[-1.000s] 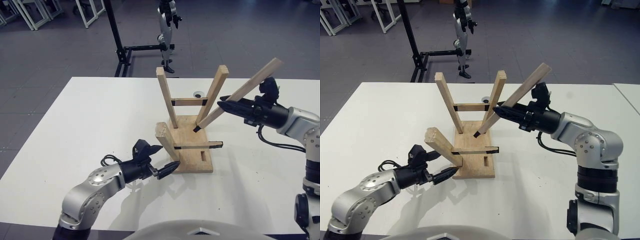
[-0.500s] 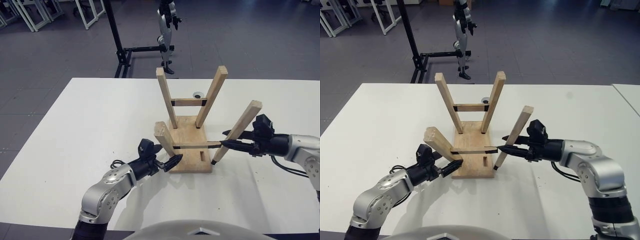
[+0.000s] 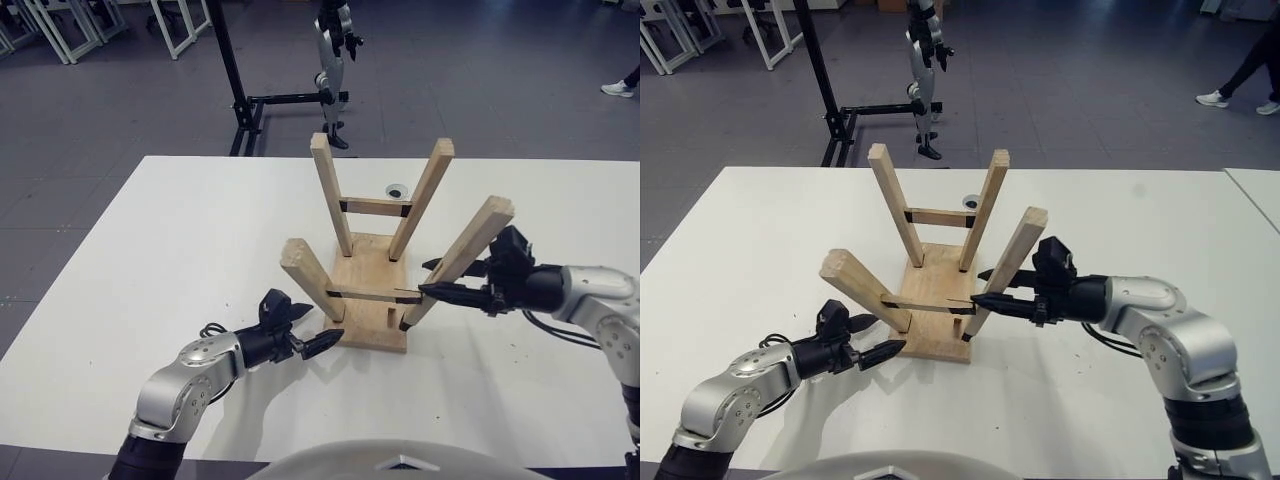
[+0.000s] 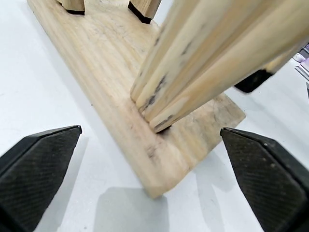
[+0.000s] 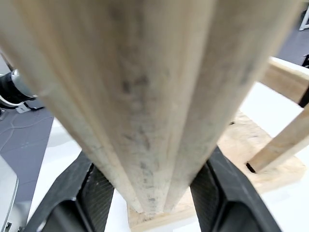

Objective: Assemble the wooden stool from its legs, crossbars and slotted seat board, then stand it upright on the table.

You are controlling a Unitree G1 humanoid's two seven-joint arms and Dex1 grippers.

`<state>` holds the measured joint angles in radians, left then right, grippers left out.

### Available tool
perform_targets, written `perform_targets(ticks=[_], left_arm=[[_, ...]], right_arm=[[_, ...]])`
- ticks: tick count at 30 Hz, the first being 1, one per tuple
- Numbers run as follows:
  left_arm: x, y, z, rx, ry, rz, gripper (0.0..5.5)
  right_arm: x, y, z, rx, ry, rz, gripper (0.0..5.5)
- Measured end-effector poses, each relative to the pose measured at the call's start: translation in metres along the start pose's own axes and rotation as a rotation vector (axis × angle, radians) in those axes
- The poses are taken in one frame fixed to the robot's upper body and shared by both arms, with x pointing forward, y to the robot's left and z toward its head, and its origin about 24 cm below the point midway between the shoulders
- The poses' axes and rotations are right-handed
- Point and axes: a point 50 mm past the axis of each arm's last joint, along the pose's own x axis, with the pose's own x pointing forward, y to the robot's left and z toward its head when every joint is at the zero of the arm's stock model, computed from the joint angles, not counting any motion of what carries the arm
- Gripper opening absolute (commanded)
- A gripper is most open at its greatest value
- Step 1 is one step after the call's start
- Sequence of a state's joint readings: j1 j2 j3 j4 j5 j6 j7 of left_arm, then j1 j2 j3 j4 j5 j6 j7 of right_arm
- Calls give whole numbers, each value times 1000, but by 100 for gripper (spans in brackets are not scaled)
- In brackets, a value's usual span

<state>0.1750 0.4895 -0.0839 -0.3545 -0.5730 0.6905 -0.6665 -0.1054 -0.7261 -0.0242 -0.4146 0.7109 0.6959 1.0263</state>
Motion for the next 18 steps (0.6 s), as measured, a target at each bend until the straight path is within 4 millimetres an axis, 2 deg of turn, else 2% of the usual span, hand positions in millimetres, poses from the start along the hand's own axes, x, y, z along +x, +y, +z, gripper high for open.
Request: perform_targets(ticks=[7,11,18], left_arm=[[-3,3,4,31,13,-5,532],[-3,3,4,32,13,-4,532],[-3,3,5,29,7,8,532]], right_arm=[[27,9,-9,8,-70,43,202],[27,11,-14,-3,-64,25,202],[18,6,-27,-127,-30,-45,202]])
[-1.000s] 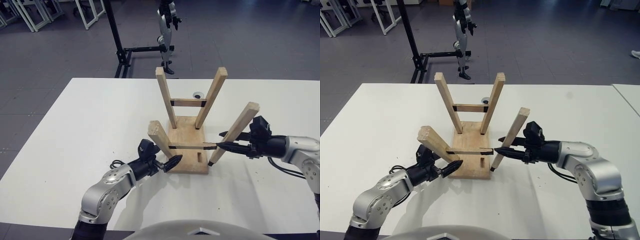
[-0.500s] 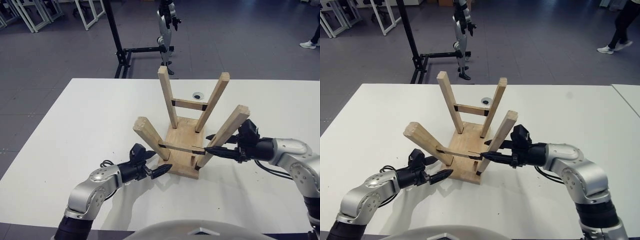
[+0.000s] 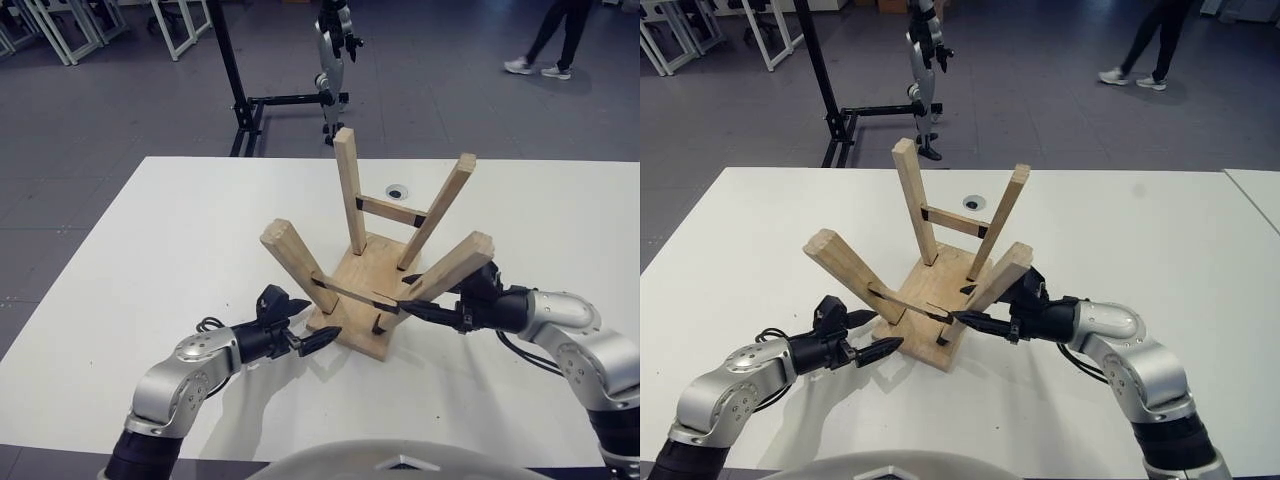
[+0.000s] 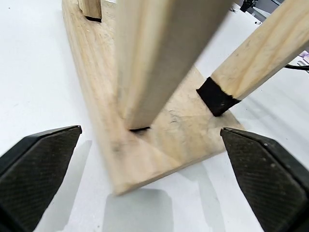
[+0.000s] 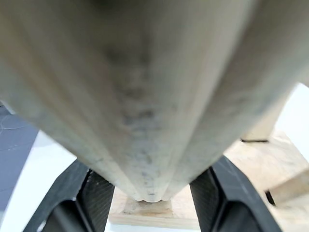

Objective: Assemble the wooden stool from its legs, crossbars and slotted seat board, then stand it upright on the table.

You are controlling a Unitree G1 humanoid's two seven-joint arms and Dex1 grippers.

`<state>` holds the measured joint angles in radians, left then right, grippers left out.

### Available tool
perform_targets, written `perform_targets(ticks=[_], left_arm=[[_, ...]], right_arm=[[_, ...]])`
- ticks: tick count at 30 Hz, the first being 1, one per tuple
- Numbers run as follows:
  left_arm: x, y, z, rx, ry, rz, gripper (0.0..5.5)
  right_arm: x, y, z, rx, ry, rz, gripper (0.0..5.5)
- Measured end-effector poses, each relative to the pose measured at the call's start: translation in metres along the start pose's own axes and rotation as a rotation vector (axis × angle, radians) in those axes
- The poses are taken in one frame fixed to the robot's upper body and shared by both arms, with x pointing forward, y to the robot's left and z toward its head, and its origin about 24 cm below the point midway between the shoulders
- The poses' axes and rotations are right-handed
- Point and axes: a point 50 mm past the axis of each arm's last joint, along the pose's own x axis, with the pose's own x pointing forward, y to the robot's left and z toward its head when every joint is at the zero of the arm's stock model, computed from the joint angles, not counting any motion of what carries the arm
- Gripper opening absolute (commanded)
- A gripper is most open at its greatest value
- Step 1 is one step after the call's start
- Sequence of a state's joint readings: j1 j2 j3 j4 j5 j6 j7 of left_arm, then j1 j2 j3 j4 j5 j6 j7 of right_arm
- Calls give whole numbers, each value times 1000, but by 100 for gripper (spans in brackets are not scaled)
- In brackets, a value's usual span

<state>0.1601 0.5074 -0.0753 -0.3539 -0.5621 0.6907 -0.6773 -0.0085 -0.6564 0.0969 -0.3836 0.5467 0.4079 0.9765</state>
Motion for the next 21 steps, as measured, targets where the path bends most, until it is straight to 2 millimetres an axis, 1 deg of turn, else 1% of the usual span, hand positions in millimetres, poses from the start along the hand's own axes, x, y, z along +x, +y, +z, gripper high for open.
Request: perform_targets(ticks=[3,9,16,21], left_arm=[[0,0,0,0,-1,7,532],[2,-3,-2,-12,-9,13,532],[5,-5,-4,-21,-10,8,532],[9,-8,-5,-21,-8,4,532]], right_arm=[[2,6,-3,-91,17,8,202],[6,19,-3,-182,31,11,202],[10,21,-3,-222,43,27,202],[16,18,-1,-257,87,52,202]])
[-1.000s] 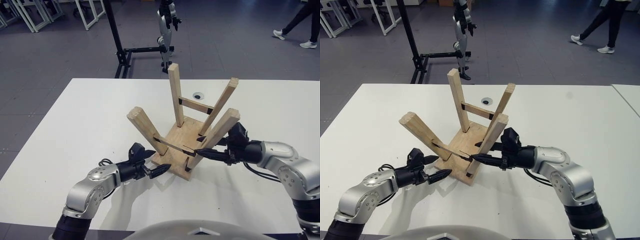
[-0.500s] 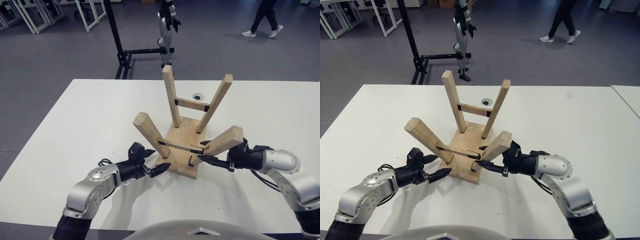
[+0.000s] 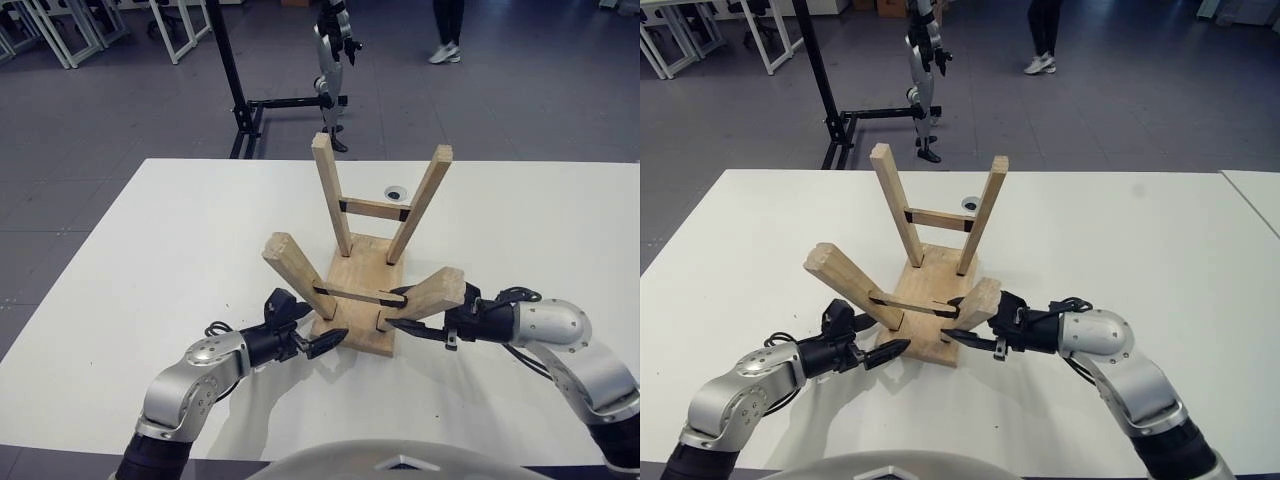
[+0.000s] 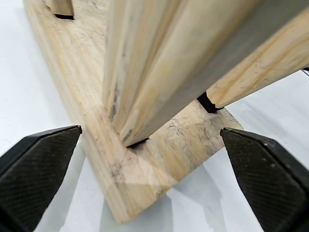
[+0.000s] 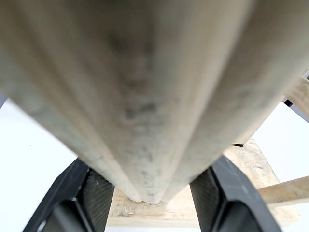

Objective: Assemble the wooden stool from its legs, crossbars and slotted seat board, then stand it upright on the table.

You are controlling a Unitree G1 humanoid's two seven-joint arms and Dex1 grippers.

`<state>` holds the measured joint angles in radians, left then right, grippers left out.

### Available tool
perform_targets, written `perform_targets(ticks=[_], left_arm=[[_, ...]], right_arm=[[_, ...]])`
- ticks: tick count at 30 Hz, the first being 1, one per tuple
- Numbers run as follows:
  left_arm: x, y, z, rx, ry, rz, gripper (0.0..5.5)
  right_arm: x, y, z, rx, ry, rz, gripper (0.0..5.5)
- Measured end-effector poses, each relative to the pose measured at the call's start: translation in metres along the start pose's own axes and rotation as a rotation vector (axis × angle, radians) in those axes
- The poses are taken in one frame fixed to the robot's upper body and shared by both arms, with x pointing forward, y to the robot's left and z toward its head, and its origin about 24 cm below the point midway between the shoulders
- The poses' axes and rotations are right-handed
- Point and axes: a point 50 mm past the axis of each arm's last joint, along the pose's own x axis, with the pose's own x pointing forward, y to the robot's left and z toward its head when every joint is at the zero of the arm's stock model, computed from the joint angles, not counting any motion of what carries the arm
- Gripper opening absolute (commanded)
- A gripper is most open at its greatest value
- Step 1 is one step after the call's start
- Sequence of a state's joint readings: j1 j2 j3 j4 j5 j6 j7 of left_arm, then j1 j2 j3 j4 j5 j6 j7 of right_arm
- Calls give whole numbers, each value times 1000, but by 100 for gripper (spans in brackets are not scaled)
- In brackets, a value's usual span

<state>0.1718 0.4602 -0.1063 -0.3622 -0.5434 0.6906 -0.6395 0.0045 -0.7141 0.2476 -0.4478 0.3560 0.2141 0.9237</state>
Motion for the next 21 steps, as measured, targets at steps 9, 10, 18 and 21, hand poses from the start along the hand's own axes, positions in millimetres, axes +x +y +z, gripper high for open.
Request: perform_targets(ticks=[9,10,18,21], left_arm=[[-21,20,20,4,-99,111,532],[-32,26,29,12,-130,133,532],[-111,39,146,149,-490,209,423],[-107,0,194,290,-632,107,372]], right_arm=[[13,-16,-2,16,-6,-48,202],[15,-19,-3,21,-6,-64,202],[19,-27,-5,26,-1,-96,202],[20,-30,-5,24,5,-99,202]])
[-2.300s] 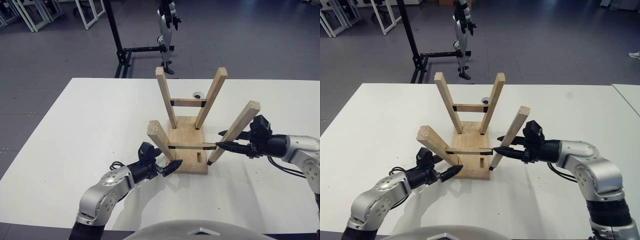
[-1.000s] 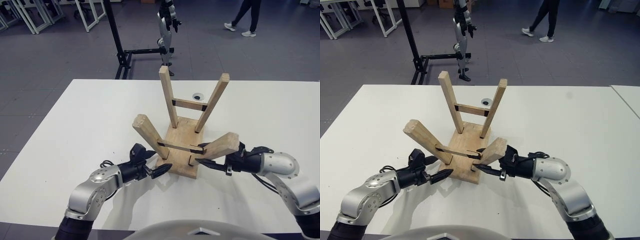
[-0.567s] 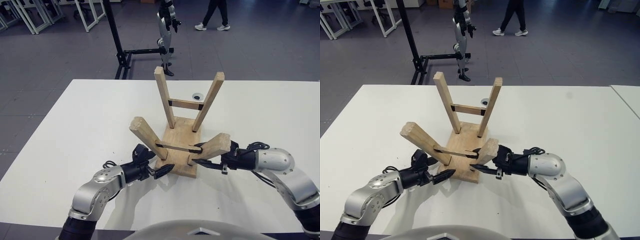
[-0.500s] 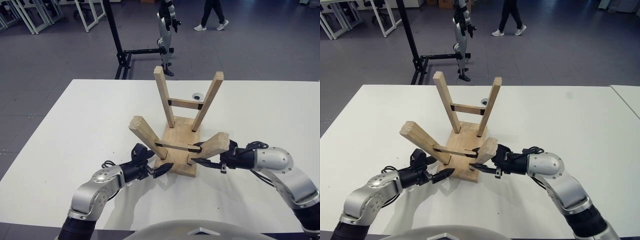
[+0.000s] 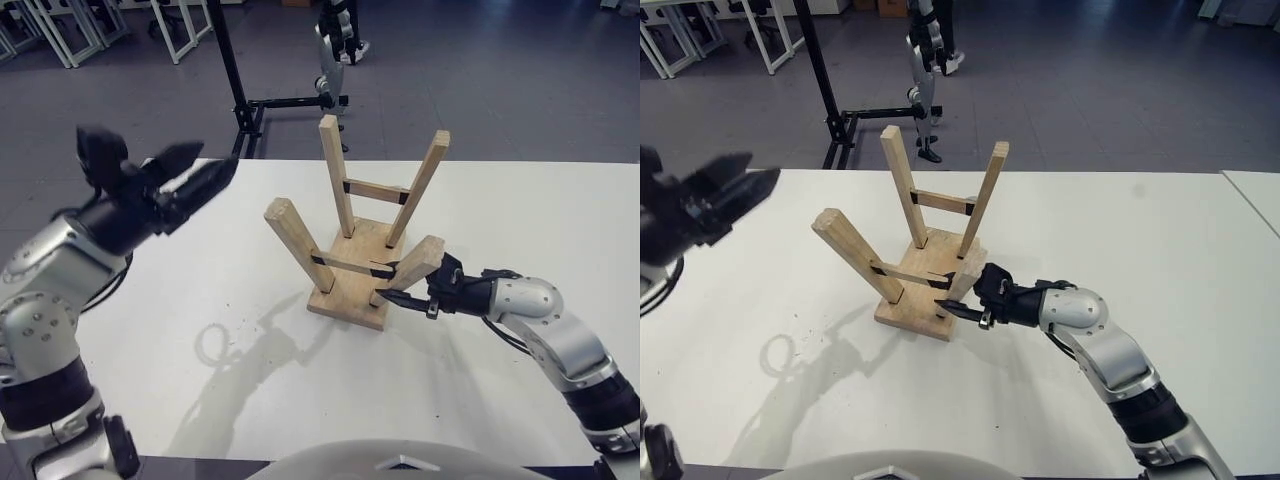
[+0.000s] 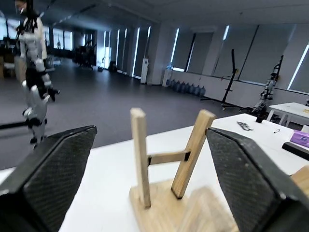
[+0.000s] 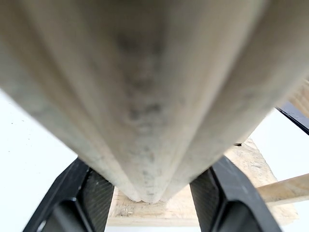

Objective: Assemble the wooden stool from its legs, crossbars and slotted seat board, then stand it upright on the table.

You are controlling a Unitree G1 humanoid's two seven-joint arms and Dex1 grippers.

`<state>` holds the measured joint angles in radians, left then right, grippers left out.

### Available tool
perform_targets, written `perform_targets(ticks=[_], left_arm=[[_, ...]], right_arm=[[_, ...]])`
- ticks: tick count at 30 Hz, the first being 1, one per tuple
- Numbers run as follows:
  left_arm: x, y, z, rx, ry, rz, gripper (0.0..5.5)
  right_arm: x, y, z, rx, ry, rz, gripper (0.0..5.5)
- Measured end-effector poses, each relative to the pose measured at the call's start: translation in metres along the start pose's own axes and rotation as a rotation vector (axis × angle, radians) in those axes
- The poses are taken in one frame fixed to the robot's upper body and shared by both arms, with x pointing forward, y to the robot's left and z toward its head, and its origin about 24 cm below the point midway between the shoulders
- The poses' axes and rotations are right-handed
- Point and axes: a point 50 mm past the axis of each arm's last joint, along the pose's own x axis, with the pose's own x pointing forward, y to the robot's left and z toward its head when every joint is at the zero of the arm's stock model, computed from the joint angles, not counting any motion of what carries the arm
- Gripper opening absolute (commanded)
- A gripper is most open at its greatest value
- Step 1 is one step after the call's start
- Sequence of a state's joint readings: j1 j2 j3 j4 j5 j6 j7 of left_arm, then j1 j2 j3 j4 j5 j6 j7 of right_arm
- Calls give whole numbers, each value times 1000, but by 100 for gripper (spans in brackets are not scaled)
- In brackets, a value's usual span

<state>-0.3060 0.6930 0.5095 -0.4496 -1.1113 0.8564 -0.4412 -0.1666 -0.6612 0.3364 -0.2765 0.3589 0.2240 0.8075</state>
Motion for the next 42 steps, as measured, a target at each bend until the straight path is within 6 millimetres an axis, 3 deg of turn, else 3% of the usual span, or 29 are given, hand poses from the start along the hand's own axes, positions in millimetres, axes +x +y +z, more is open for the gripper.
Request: perform_targets(ticks=[1,3,7,14,16,20,22,23,24,25,27,35,42], left_arm=[[14,-20,15,40,-54,-57,352],[31,-49,18,58,-69,-122,319],[58,-80,-23,59,66,-30,247],[79,-111,-111,114,312,58,238],[86,-114,-104,101,204,95,238],[96,-107,-45,105,-252,222,238],[93,-105,-38,133,-301,242,238],[93,-106,-45,152,-249,225,238],[92,-108,-64,196,-116,178,238],[85,-108,-99,238,99,123,238],[71,-108,-145,292,380,23,238],[100,-105,-158,453,365,1,238],[103,-97,-152,379,353,77,238]], right_arm=[[0,-1,0,-1,2,-2,202],[1,-2,0,-1,4,0,202],[1,-2,0,-2,4,0,202],[2,-4,0,-5,6,4,202],[2,-4,0,-5,7,5,202],[2,-4,0,-5,7,5,202],[2,-4,0,-5,7,4,202],[2,-4,0,-5,7,4,202],[2,-4,0,-5,7,4,202],[2,-4,0,-4,7,5,202],[2,-4,0,-3,8,4,202],[5,-12,1,-5,27,8,202],[20,-33,9,-46,89,120,202]])
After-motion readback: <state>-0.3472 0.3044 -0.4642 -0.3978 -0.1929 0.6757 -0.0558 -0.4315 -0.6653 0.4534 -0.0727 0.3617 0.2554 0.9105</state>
